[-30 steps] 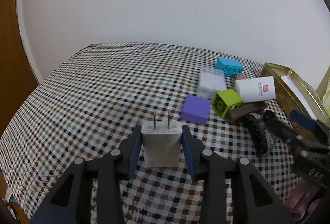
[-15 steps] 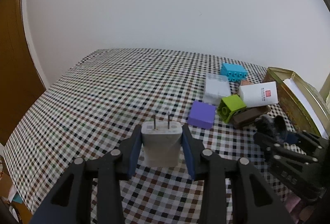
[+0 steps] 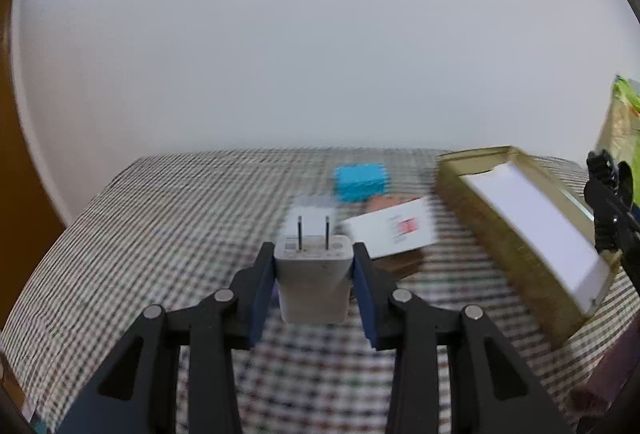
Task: Organize rigid objects
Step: 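Carry the charger and clip into the gold tin tray and release both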
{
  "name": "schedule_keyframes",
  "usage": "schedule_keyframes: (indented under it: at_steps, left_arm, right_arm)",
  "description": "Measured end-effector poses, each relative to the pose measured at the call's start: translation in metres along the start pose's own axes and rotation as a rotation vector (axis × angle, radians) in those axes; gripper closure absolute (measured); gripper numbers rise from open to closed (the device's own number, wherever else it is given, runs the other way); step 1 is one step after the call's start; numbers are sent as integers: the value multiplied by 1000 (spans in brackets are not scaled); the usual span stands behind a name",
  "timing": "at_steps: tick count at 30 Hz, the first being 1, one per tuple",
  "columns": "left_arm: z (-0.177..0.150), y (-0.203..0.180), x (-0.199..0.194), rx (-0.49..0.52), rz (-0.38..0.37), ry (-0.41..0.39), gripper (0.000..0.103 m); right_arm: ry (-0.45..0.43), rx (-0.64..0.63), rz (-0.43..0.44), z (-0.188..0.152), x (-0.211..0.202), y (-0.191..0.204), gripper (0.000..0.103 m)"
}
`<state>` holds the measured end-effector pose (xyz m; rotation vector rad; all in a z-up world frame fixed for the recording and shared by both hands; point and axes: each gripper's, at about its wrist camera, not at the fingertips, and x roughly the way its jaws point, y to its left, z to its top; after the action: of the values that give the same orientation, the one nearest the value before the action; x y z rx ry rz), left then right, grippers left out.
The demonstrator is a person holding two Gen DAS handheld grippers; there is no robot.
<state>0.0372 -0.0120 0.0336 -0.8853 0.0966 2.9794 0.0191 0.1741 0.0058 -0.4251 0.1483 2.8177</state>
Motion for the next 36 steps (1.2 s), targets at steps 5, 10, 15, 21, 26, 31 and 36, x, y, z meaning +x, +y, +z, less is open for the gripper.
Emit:
schedule_keyframes:
  at_steps: [5,10,15,21,26,31,36]
  left_arm:
    - [12,-47,2,29,-85,-31,66]
    - [22,-99,14,55,-167,-39,66]
    - [29,-136,30,97,-208,-27,66]
    - [23,-160,37,168,-191,-47,66]
    - [22,-170,40,179,-216,-51,66]
    - [17,-178,39,223,-279,-69,66]
    - [14,-184,52,229,-356,-10,66]
  right_arm:
    - [26,0,-139,1,17,-50,58]
    - [58,3,-235,-2,22,-77,58]
    - [113,-44,-273,-9,39,-85,57]
    - [144,-14,-250,-9,41,-88,57]
    - [175,11,-225,-12,43,-95,57]
    - [196,22,-199,-15,46,-91,57]
    - [201,20,-190,-15,47,-88,56]
